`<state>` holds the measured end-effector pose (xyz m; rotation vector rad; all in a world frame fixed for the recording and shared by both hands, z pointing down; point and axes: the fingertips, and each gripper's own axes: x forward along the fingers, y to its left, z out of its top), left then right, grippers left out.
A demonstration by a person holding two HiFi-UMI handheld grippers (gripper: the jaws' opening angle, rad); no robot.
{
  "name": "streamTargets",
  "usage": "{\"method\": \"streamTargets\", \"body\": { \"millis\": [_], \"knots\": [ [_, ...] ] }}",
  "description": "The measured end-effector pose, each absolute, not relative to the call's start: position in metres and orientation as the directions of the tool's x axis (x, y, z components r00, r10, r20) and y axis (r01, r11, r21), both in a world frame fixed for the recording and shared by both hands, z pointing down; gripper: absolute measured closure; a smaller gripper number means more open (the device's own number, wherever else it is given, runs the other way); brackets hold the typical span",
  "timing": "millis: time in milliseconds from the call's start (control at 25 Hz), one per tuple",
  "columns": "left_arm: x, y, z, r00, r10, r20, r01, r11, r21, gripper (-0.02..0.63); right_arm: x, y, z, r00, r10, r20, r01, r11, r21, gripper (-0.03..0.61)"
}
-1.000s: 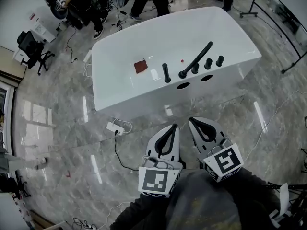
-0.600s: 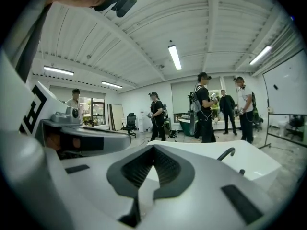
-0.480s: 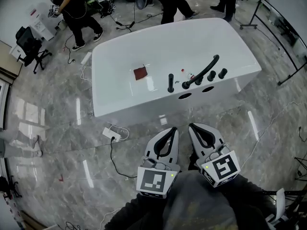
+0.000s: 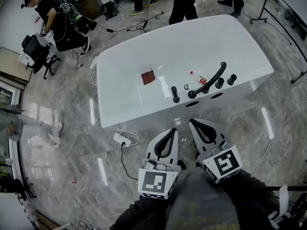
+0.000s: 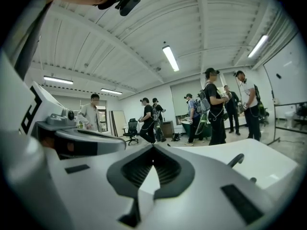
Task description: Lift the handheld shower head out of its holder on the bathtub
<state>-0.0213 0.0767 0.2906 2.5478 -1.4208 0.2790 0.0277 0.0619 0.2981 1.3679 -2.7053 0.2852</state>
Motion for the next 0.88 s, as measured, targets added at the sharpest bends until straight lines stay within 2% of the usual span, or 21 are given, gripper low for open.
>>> {"method": "streamTargets", "body": {
  "millis": [520, 880],
  "knots": [
    [0.027, -0.006, 0.321, 0.447, -0.817, 0.364, -0.889, -0.45, 0.083, 0.611, 0.066, -0.029, 0.332, -0.668, -0.714, 0.209, -0.743, 0.633, -0.217, 0.575],
    [0.026, -0.045, 0.336, 0.39, -0.834, 0.39, -0.918, -0.383, 0.1, 0.611, 0.065, -0.076, 0.351, -0.718, -0.661, 0.218, -0.696, 0.683, -0.222, 0.575]
  ]
}}
